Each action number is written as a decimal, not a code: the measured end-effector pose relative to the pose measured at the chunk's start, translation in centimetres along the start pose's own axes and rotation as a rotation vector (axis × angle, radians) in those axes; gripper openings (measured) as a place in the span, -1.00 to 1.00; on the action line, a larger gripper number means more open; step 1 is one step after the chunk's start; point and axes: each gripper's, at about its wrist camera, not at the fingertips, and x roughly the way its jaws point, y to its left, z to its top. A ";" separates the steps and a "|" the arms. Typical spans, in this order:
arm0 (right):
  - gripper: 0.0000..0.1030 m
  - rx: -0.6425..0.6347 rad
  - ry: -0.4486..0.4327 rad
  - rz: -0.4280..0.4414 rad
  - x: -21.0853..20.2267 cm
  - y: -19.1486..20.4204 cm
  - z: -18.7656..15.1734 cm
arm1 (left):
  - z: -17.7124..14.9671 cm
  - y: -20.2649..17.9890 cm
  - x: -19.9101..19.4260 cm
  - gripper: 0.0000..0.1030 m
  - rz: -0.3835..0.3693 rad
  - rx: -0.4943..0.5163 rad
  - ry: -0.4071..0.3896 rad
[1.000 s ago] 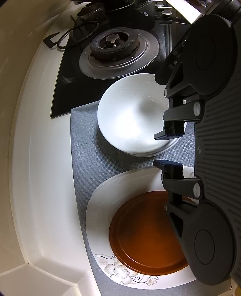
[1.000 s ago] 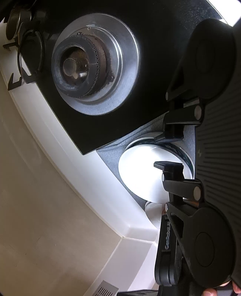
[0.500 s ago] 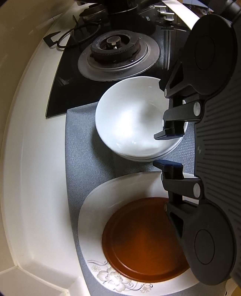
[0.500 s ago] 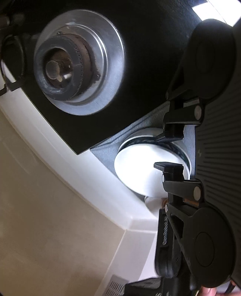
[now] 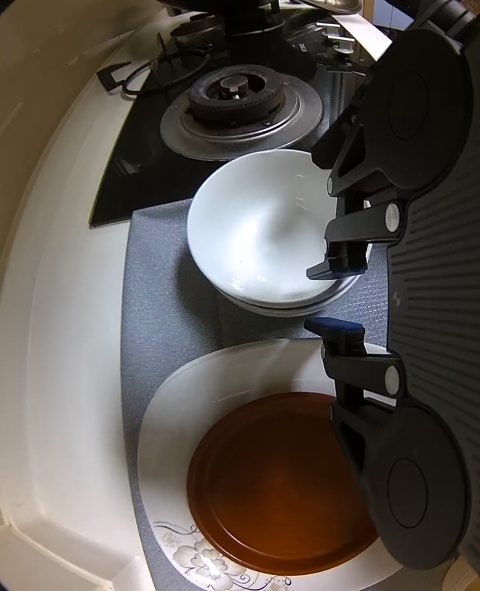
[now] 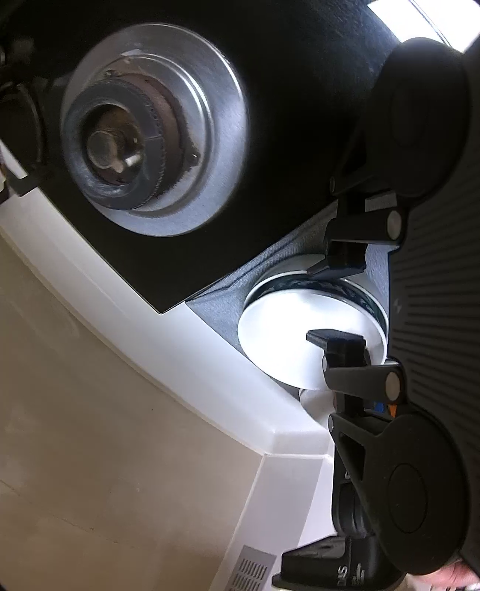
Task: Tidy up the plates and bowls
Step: 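Lower the white bowl into the blue-patterned bowl and open the gripper, then grasp the nested bowl stack rim with the left gripper while the right gripper grasps it too, then lift the bowl stack with both grippers and carry it toward the brown plate, then lower the bowl stack onto the brown plate with both grippers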
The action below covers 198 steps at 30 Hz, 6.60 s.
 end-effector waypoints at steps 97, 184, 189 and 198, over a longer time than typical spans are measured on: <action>-0.35 -0.543 0.589 0.056 6.0 21.0 -27.6 | -20.4 26.1 -12.6 -0.21 0.215 -0.300 0.096; -0.19 -0.312 0.575 0.149 6.4 15.2 -24.6 | -22.2 30.2 -14.1 -0.20 -0.116 -0.219 0.030; -0.19 -0.287 0.555 0.148 5.9 14.7 -23.8 | -21.7 28.5 -14.0 -0.20 -0.099 -0.202 0.034; -0.19 -0.245 0.505 0.117 4.7 13.6 -22.1 | -20.4 26.1 -13.6 -0.19 -0.096 -0.179 0.047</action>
